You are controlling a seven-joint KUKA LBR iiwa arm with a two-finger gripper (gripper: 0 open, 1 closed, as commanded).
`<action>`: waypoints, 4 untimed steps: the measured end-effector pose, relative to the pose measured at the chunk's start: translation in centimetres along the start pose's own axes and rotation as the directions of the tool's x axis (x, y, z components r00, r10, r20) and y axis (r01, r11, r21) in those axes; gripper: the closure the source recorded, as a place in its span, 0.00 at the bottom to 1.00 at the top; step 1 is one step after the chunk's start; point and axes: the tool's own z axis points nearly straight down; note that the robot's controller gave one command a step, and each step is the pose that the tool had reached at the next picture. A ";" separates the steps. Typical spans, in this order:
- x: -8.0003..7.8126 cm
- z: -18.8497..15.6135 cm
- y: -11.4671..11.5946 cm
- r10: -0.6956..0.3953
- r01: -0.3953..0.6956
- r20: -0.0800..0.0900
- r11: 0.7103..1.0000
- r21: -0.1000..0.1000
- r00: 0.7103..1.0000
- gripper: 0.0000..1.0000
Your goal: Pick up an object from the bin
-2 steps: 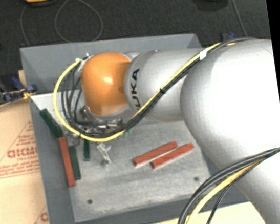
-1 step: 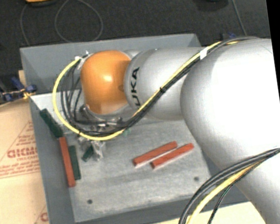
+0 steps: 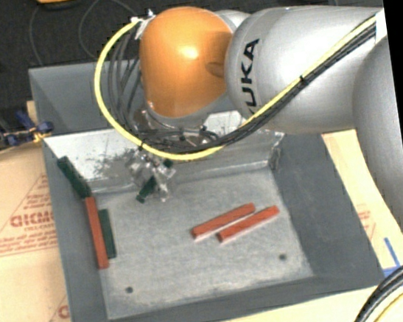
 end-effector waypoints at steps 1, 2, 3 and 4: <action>0.1 0.6 0.1 0.001 -0.001 -0.007 1.000 -0.006 1.000 1.00; 0.1 0.6 0.2 0.002 -0.002 -0.007 1.000 -0.007 1.000 1.00; 0.1 0.6 0.2 0.003 -0.003 -0.007 1.000 -0.007 1.000 1.00; 0.1 0.6 0.2 0.004 -0.004 -0.007 1.000 -0.007 1.000 1.00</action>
Offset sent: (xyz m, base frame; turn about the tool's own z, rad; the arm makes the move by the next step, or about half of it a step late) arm 0.0000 0.0000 0.0000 0.0000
